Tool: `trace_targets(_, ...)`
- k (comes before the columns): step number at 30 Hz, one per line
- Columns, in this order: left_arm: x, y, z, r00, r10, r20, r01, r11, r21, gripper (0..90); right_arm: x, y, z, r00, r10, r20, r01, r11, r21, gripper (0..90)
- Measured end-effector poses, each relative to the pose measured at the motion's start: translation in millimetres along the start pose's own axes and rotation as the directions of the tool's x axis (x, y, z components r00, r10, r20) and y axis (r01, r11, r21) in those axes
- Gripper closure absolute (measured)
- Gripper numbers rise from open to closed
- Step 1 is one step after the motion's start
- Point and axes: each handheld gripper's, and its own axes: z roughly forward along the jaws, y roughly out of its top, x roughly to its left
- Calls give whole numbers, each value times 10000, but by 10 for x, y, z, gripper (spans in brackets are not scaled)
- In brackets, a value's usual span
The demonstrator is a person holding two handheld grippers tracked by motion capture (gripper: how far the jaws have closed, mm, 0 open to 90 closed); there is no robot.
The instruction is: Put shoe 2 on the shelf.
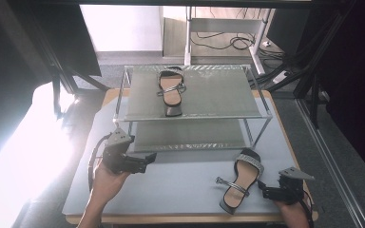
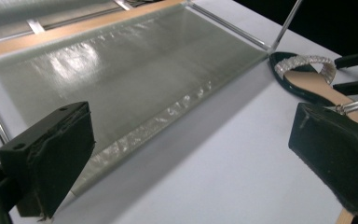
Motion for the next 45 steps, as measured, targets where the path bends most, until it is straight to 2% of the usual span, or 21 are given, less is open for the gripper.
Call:
trace_targets(8,-18,-256,115,10000,47,-25,-46,9999,163,5,-6,16,-3,10000,-14,-73,15,9999,124,4)
trace_targets(13,-40,-456,196,9996,206,-216,-198,9991,365,4,-20,46,-8,9994,1,-358,4,9999,147,8)
trace_targets(17,-43,-602,248,9995,245,-191,-235,9984,523,4,-30,107,-19,9997,-155,-196,156,9999,60,7)
trace_targets(20,-41,-726,304,9991,348,-225,-328,9962,809,3,-70,155,-21,9999,-121,-46,121,9999,3,0)
trace_targets(22,-39,-802,338,9988,408,-286,-377,9943,997,3,-94,172,-11,9998,-87,-167,88,9999,58,0)
trace_targets(25,-34,-911,384,9991,297,-286,-263,9933,1122,3,-101,200,-22,9994,-282,-192,285,9994,183,0)
trace_targets(27,-26,-989,423,9992,272,-309,-228,9904,1364,3,-124,212,-54,9994,-229,-248,234,9995,214,28)
trace_targets(30,-9,-1079,467,9981,324,-520,-232,9855,1679,1,-210,209,-139,9997,-205,117,203,9996,181,52)
trace_targets(34,17,-1093,505,9983,139,-557,-27,9808,1950,0,-310,216,-174,9984,72,567,-81,9999,151,48)
trace_targets(36,18,-1091,532,9977,91,-668,58,9755,2199,0,-310,241,-125,9982,-13,598,1,9998,197,48)
trace_targets(37,18,-1088,556,9972,64,-742,117,9704,2411,2,-308,257,-86,9981,-59,617,45,9997,228,47)
trace_targets(40,-26,-1083,585,9935,545,-1001,-257,9627,2692,0,-313,299,31,9974,24,723,-49,9994,345,46)
trace_targets(45,-21,-1085,583,9938,509,-990,-226,9632,2679,0,-337,339,162,9959,148,895,-190,9988,461,43)
